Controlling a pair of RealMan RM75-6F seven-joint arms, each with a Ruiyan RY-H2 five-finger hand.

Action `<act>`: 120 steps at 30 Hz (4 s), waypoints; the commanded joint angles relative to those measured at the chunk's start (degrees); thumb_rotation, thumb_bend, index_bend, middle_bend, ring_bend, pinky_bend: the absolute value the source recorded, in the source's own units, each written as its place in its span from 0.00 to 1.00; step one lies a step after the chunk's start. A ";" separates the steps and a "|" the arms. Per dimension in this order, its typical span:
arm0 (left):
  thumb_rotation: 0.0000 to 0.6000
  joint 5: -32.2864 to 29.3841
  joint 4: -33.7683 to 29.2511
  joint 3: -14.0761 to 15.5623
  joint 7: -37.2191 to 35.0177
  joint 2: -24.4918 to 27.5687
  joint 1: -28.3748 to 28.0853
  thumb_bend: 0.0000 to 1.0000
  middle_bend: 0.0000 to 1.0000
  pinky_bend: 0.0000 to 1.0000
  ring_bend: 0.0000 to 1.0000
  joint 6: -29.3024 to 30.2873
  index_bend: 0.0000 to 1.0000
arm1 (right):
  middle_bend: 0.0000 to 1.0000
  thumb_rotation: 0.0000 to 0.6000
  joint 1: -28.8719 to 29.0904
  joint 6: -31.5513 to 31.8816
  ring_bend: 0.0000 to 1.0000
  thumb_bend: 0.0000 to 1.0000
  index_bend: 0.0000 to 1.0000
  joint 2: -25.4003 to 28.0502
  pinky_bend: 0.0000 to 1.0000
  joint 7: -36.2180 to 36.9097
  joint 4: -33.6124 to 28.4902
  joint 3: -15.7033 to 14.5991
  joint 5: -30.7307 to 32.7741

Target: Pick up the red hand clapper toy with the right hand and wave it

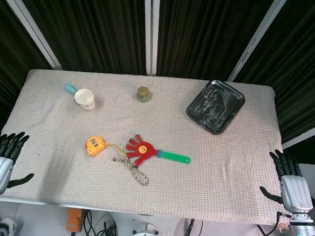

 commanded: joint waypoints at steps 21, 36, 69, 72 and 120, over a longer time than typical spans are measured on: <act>1.00 0.34 0.08 0.64 -1.93 0.67 1.01 0.06 0.02 0.02 0.00 0.91 0.04 | 0.00 1.00 12.94 -13.83 0.00 0.04 0.00 -2.82 0.00 -14.42 -11.69 5.71 2.01; 1.00 -0.35 1.06 0.91 -3.23 0.71 1.59 0.06 0.02 0.02 0.00 0.75 0.04 | 0.02 1.00 30.59 -25.44 0.00 0.03 0.00 -20.35 0.00 -37.63 -13.41 13.42 28.73; 1.00 -1.23 4.32 0.95 -7.79 0.74 2.66 0.06 0.02 0.02 0.00 1.18 0.04 | 0.03 1.00 46.11 -23.30 0.00 0.07 0.04 -40.52 0.00 -45.87 6.05 15.75 47.42; 1.00 -1.42 4.60 0.93 -8.15 0.83 2.76 0.06 0.02 0.02 0.00 1.14 0.04 | 0.03 1.00 46.92 -23.62 0.00 0.07 0.04 -41.43 0.00 -45.58 7.74 15.91 47.58; 1.00 -1.45 5.16 1.04 -8.99 1.31 3.89 0.06 0.02 0.02 0.00 1.76 0.04 | 0.09 1.00 49.73 -23.72 0.00 0.25 0.42 -47.00 0.00 -43.79 18.09 16.21 45.62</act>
